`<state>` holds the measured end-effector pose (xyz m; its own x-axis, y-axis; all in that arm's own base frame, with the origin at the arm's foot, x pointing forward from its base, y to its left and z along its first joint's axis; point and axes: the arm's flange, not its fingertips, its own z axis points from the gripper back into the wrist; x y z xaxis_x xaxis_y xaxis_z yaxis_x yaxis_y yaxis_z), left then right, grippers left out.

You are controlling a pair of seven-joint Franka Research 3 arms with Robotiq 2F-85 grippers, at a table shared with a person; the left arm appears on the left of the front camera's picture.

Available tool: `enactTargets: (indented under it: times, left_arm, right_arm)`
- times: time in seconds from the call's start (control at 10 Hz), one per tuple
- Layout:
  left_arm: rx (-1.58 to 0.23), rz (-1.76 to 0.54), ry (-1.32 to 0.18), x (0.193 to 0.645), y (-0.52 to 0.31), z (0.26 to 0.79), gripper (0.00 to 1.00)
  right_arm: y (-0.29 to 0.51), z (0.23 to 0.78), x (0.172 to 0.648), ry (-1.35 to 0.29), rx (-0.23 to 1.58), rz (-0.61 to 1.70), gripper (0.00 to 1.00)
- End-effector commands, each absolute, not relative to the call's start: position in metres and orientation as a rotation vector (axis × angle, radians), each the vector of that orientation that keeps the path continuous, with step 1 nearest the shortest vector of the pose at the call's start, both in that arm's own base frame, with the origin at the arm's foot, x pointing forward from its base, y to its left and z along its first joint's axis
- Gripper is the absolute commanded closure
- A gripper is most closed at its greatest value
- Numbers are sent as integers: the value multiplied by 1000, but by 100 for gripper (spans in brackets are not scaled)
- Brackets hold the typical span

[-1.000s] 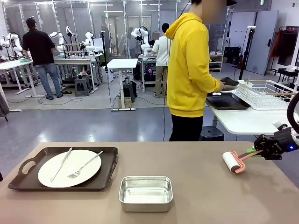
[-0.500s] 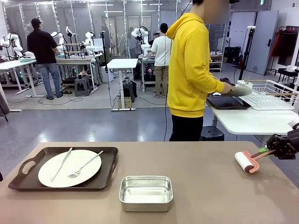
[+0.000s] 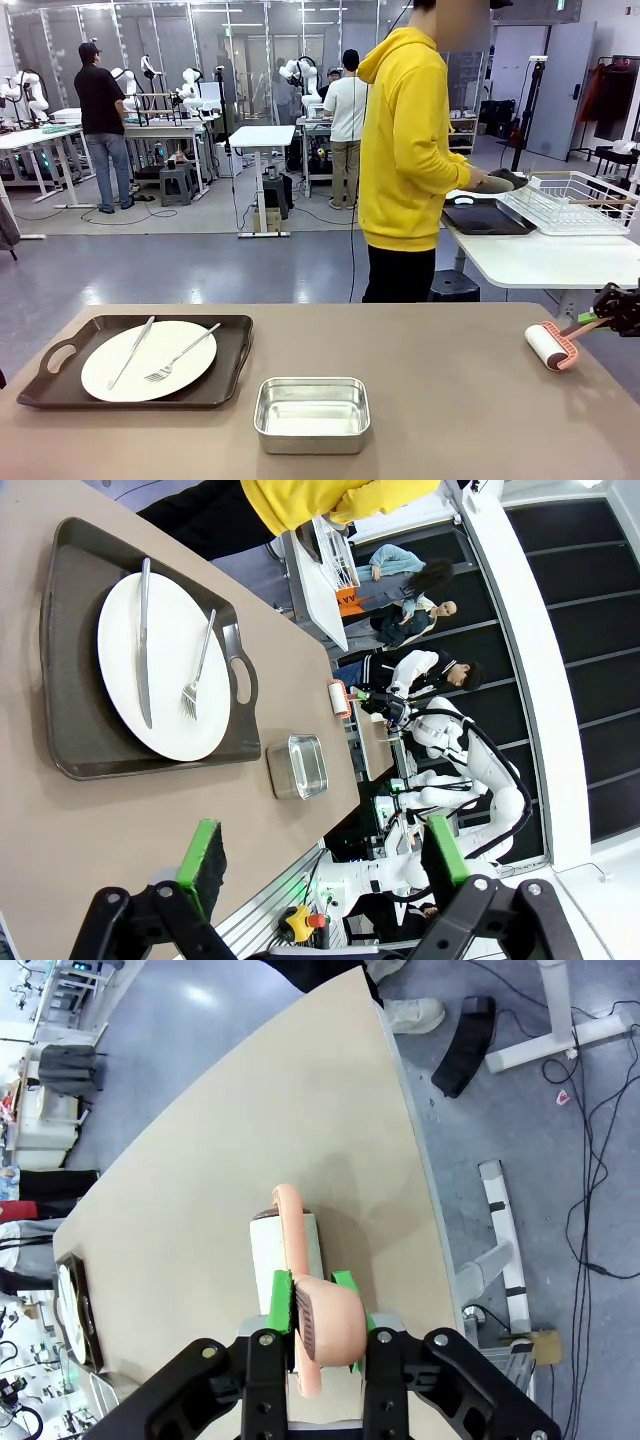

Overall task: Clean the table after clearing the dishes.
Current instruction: When the left (or right) Handle tray is removed, use the left hand (or right hand) to clean the left (or right) side of the table with the Lint Roller.

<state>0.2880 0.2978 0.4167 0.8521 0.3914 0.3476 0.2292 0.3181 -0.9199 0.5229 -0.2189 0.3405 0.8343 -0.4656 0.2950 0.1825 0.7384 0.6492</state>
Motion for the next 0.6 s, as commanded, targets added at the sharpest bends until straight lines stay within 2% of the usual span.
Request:
enactTargets:
  times: [0.0,0.5]
  left_arm:
    - [-1262,109,-586,286,299,419,0]
    - [-1262,109,-586,286,299,419,0]
  right_arm:
    - [-214,343,516,-487,622,-345,100]
    - [-196,440,463,-527,626,-295,100]
